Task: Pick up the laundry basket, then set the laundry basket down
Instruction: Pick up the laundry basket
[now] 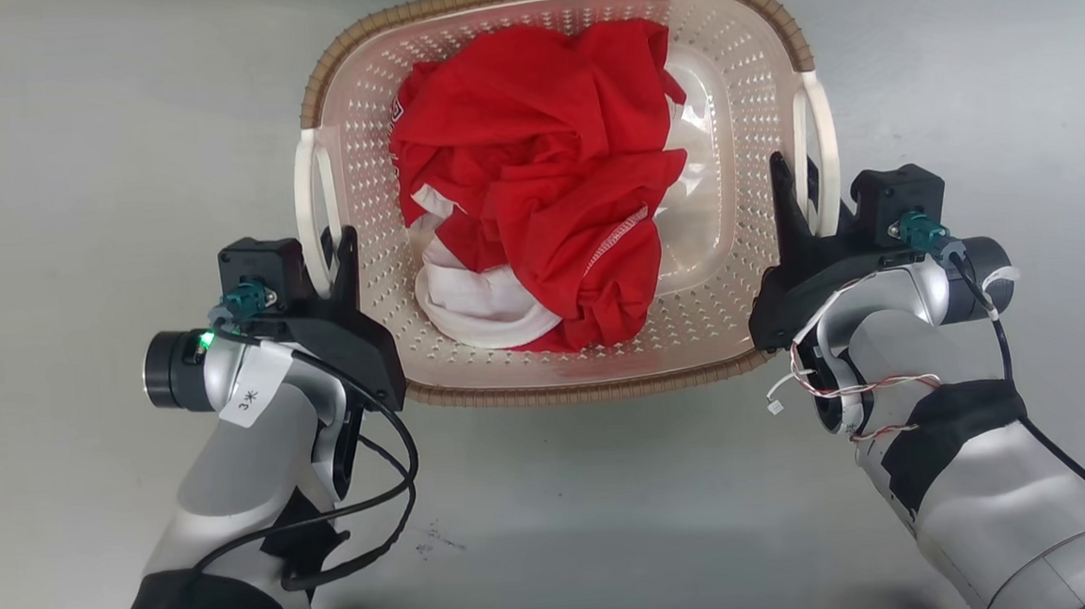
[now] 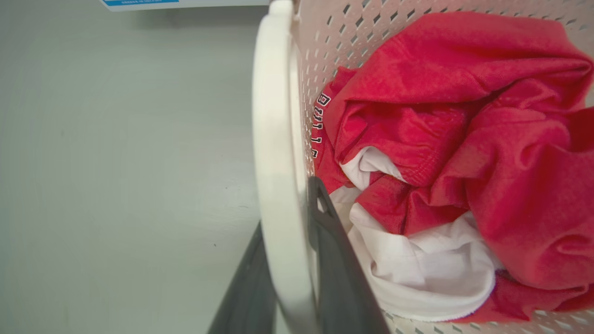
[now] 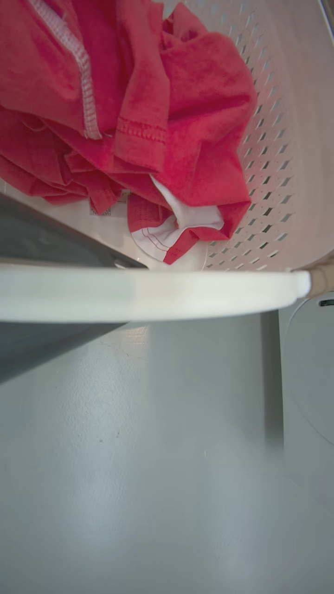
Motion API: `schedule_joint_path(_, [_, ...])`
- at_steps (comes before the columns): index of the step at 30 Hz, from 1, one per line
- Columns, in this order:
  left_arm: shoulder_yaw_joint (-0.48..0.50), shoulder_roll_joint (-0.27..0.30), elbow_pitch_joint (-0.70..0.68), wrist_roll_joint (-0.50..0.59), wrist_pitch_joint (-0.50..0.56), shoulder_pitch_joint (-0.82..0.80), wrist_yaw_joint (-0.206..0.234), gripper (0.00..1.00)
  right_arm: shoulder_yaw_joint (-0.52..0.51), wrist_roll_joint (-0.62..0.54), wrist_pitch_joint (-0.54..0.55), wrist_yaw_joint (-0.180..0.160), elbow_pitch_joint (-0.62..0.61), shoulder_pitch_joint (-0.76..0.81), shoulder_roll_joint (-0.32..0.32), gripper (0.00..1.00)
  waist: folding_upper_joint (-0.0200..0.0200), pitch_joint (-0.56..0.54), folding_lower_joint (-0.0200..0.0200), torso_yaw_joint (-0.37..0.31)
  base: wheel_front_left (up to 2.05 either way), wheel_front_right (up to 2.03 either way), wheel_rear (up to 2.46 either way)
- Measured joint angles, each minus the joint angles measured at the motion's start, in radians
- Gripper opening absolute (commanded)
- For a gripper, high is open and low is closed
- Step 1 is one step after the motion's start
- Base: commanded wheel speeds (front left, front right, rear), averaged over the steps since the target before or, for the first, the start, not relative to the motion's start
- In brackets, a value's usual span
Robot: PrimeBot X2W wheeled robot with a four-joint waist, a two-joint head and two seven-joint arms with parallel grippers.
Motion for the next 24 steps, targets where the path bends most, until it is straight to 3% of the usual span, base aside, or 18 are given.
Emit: schedule_joint_path(24, [-0.113,-0.002,0.035,-0.131,0.010,0.133,0.035,0.00,0.137,0.140,0.010,0.000,0.100,0.103,0.009,0.00,-0.0001,-0.239,-0.0001,-0.021,0.00,0.00,0.00])
